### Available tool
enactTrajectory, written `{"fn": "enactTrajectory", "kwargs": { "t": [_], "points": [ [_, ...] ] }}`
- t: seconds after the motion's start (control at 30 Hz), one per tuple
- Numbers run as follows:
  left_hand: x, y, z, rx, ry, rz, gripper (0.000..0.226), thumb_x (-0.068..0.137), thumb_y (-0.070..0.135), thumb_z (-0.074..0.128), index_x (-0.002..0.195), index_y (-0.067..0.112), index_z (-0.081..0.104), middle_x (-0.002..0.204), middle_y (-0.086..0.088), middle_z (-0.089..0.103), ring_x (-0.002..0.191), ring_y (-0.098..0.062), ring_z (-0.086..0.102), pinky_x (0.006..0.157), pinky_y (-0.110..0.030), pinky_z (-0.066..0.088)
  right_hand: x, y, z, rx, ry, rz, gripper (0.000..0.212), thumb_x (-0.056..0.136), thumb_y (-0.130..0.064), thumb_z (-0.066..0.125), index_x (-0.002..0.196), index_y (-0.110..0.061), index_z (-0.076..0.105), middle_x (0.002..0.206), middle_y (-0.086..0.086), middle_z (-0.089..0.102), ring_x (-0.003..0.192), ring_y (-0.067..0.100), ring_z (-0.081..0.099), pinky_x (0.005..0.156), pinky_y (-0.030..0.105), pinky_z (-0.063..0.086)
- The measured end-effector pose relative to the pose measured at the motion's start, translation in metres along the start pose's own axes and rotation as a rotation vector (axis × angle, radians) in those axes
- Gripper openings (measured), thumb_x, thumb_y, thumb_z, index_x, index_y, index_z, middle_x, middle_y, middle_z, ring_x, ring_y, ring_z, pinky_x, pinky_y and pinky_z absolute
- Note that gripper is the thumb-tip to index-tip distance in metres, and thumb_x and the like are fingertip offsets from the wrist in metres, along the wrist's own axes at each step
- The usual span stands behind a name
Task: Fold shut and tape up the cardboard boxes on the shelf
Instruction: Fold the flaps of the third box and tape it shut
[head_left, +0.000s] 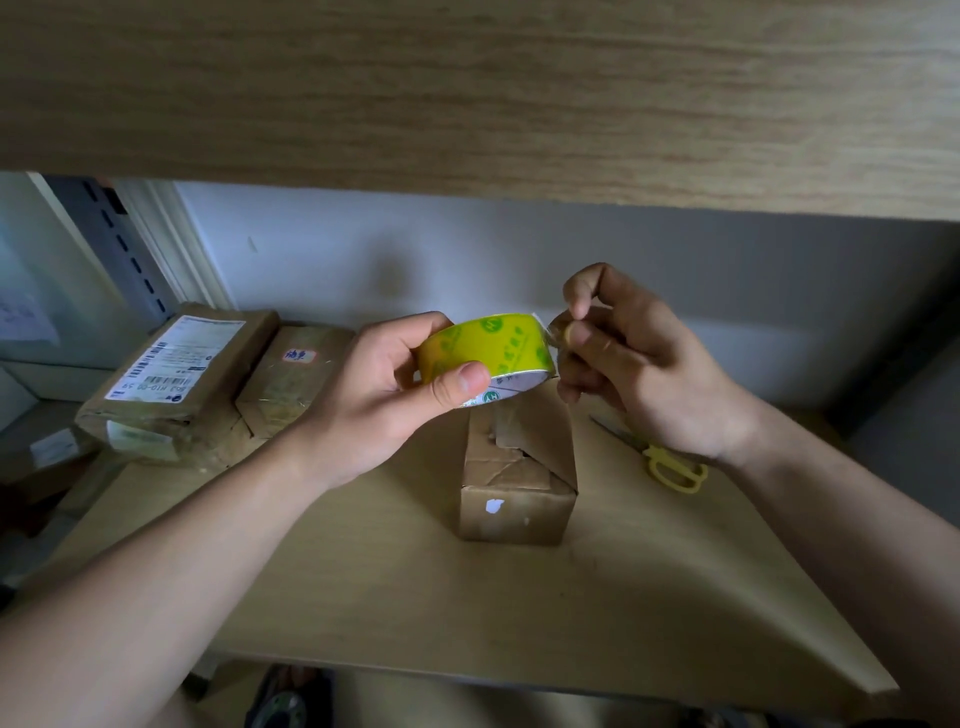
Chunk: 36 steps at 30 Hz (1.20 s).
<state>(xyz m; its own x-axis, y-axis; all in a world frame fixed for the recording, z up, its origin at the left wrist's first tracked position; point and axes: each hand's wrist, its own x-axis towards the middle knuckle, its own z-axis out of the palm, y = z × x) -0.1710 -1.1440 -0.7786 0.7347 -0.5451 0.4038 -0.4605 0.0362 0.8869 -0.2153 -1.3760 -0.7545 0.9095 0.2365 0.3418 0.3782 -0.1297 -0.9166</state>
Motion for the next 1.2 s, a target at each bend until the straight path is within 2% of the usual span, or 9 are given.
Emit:
{"fn": "enactTrajectory", "kwargs": {
  "t": [0.2,0.33,0.43,0.6,0.77,0.97,1.03,1.1,1.2],
  "points": [
    [-0.001,-0.003,0.002,-0.156,0.034,-0.075,0.021,0.082,0.036,0.073,0.084,0.017,0.064,0.076,-0.003,0.049,0.075,-0.017,0.047,0.069,-0.031,0.036,-0.005,0.001,0.001,-0.321,-0.042,-0.04,0.027,0.102,0.004,0.04,0.097,-0.016,0.058,0.074,0.01,0.052,0.065,0.024,0.052,0.062,0.048,0.049],
    [0.002,-0.002,0.007,-0.253,0.067,-0.098,0.016,0.086,0.039,0.067,0.088,0.024,0.065,0.074,-0.002,0.055,0.077,-0.022,0.049,0.078,-0.04,0.037,-0.005,-0.007,-0.002,-0.255,0.048,-0.043,0.025,0.095,-0.005,0.044,0.09,-0.012,0.067,0.074,0.007,0.063,0.069,0.026,0.064,0.069,0.043,0.053],
    [0.004,-0.003,0.014,-0.271,0.068,-0.143,0.036,0.09,0.045,0.061,0.085,0.01,0.051,0.076,-0.006,0.054,0.077,-0.023,0.049,0.073,-0.036,0.04,-0.007,-0.011,-0.007,-0.201,0.061,-0.046,0.028,0.09,0.0,0.043,0.086,-0.008,0.069,0.075,0.007,0.067,0.069,0.024,0.066,0.07,0.042,0.054],
    [0.011,-0.003,0.017,-0.322,0.115,-0.267,0.056,0.084,0.059,0.059,0.096,0.004,0.057,0.081,-0.008,0.059,0.076,-0.022,0.056,0.075,-0.037,0.044,-0.007,-0.01,-0.015,-0.244,0.045,-0.065,0.038,0.082,0.007,0.04,0.095,-0.003,0.074,0.085,0.014,0.073,0.078,0.032,0.072,0.079,0.055,0.06],
    [0.011,-0.011,0.018,-0.313,0.142,-0.425,0.097,0.081,0.075,0.063,0.134,-0.005,0.051,0.131,-0.034,0.058,0.121,-0.049,0.06,0.104,-0.063,0.049,-0.007,-0.005,-0.014,-0.504,0.041,-0.201,0.013,0.089,-0.008,0.075,0.096,-0.019,0.076,0.093,-0.002,0.073,0.084,0.022,0.072,0.079,0.046,0.059],
    [0.013,-0.017,0.031,-0.375,0.193,-0.449,0.06,0.091,0.055,0.052,0.133,0.012,0.059,0.131,-0.015,0.067,0.118,-0.034,0.065,0.09,-0.06,0.057,-0.007,-0.011,-0.021,-0.547,0.14,-0.247,0.004,0.096,-0.021,0.067,0.096,-0.022,0.071,0.102,-0.008,0.07,0.102,0.018,0.068,0.085,0.048,0.056],
    [0.009,-0.019,0.034,-0.102,0.249,-0.342,0.043,0.093,0.047,0.052,0.12,0.016,0.067,0.114,-0.006,0.07,0.108,-0.021,0.065,0.096,-0.056,0.055,-0.007,-0.014,-0.026,-0.568,0.163,-0.21,0.005,0.096,-0.023,0.065,0.093,-0.024,0.07,0.095,-0.011,0.072,0.095,0.015,0.069,0.085,0.044,0.056],
    [0.002,-0.023,0.037,0.455,0.283,-0.183,0.036,0.092,0.041,0.051,0.116,0.019,0.067,0.112,0.003,0.065,0.11,-0.015,0.061,0.101,-0.048,0.05,-0.008,-0.016,-0.03,-0.594,0.172,-0.194,0.008,0.095,-0.022,0.064,0.091,-0.026,0.068,0.091,-0.011,0.072,0.091,0.013,0.068,0.081,0.035,0.056],
    [-0.011,-0.021,0.059,0.792,0.146,-0.214,0.061,0.081,0.061,0.047,0.128,0.022,0.058,0.119,0.001,0.048,0.12,-0.024,0.052,0.104,-0.042,0.045,-0.011,-0.018,-0.035,-0.621,0.189,-0.192,0.008,0.094,-0.018,0.063,0.091,-0.023,0.069,0.091,-0.01,0.072,0.087,0.011,0.067,0.076,0.026,0.054]
  ]
}}
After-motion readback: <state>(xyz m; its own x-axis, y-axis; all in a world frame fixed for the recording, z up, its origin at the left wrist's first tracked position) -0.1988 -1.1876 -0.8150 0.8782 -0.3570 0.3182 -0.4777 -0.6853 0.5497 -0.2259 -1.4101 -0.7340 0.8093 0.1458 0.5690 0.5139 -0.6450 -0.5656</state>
